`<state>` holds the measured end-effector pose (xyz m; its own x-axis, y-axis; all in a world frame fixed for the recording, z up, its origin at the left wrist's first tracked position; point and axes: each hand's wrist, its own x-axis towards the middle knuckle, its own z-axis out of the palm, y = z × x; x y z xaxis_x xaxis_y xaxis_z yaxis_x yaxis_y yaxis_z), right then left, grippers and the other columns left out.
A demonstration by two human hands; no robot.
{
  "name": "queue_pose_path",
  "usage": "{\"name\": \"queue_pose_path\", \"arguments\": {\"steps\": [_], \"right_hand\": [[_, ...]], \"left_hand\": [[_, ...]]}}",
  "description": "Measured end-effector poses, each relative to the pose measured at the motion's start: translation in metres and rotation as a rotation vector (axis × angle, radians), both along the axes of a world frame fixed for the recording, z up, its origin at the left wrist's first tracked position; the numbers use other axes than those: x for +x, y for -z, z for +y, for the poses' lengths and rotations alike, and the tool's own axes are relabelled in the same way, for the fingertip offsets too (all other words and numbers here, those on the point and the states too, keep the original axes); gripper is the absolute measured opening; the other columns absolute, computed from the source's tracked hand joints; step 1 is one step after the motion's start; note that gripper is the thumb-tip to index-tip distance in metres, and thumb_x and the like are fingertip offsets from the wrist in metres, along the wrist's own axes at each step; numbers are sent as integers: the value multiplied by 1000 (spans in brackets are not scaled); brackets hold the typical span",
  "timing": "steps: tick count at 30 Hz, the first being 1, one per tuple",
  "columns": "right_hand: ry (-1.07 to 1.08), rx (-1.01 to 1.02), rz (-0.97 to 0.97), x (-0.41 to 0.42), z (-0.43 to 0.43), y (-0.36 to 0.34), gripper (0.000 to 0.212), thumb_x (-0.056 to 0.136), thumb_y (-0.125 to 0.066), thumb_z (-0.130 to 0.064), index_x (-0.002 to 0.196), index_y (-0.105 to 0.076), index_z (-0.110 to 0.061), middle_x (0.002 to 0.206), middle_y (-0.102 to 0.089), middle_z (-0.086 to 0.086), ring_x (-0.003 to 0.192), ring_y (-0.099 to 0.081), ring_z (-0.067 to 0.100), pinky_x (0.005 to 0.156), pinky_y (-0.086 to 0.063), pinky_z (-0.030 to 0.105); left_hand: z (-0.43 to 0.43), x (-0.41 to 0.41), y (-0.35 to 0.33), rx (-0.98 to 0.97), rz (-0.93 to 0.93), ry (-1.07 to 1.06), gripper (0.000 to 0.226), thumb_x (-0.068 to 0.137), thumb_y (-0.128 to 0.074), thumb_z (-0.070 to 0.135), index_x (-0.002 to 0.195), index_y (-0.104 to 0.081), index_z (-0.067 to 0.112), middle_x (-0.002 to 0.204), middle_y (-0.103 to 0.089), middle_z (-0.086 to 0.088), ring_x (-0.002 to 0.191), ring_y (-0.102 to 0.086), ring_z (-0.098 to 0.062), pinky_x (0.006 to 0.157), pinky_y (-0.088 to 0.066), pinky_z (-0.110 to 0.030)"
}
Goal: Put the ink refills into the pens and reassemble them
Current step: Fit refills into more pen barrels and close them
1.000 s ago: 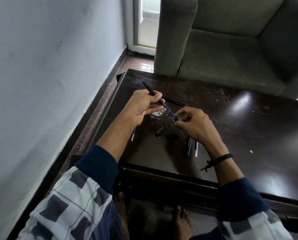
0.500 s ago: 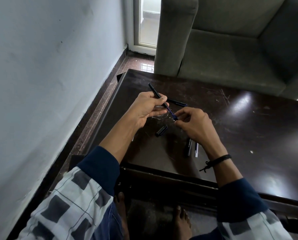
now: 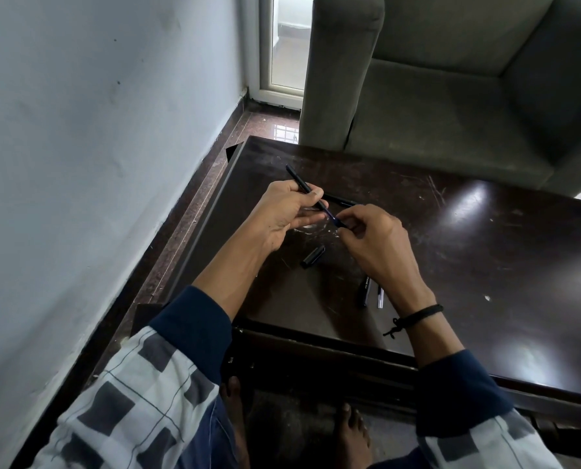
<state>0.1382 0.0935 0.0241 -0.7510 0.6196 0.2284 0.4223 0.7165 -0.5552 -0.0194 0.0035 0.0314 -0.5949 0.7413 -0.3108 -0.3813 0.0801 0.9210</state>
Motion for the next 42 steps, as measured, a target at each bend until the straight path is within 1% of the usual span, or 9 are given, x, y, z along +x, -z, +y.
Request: {"name": "queue_pose_path", "arguments": {"steps": [3,8,13,18,25,30,35,39,42], "right_hand": [[27,-100,32,-2,0,-1,21,94,-71,-19,114,-74,-22,105,-69,-7,92,-64,9,81,-56,27],[47,-137,63,-1,-1,-2,16,93,-73,-19,109,-73,-23,97,-70,-9,88,-65,6,78,-56,24],[47,-136,67,-1,-1,0,16,93,-73,-19,108,-73,-23,96,-70,-10,87,-66,5,79,-59,30],[47,-132,71,-1,0,0,16,92,-74,-19,107,-73,-22,95,-71,-9,87,-66,6,80,-59,30],[75,-327,152,-2,1,-3,11,91,-77,-20,96,-73,-28,91,-73,-11,86,-70,5,72,-54,18],[75,-346,155,-2,1,-2,13,89,-79,-20,100,-74,-24,93,-73,-9,86,-70,5,72,-54,18],[78,-322,140,-3,3,-1,18,85,-83,-19,100,-72,-21,95,-72,-7,87,-68,7,65,-49,7],[93,-311,137,-3,2,-1,15,88,-80,-22,102,-73,-24,94,-72,-9,86,-68,5,66,-49,10],[86,-325,133,-3,3,-2,13,91,-77,-22,103,-73,-24,93,-72,-9,85,-67,3,64,-50,8]], "left_hand": [[-1,1,-1,7,-3,25,7,96,-66,4,103,-68,4,97,-75,-17,89,-77,-24,73,-61,-27],[0,5,-1,0,10,45,13,96,-67,5,108,-68,2,102,-75,-18,98,-75,-27,73,-62,-27],[0,7,1,-11,20,61,10,95,-68,7,105,-68,5,102,-75,-16,96,-76,-25,76,-62,-30],[0,8,1,-5,16,58,10,95,-68,7,104,-68,5,103,-75,-17,95,-76,-25,76,-63,-30],[0,8,2,34,-24,59,10,94,-69,6,103,-69,3,95,-77,-15,96,-76,-26,82,-62,-31],[0,8,2,44,-37,46,11,94,-67,4,105,-69,1,94,-76,-16,96,-76,-27,81,-63,-31],[1,8,3,50,-34,43,10,93,-69,4,102,-70,2,94,-76,-15,94,-76,-24,78,-62,-30],[1,7,3,49,-35,40,10,93,-69,4,103,-69,2,96,-77,-16,95,-77,-24,77,-62,-30],[1,6,4,50,-36,38,10,93,-69,3,103,-69,1,96,-77,-16,95,-77,-24,77,-62,-29]]}}
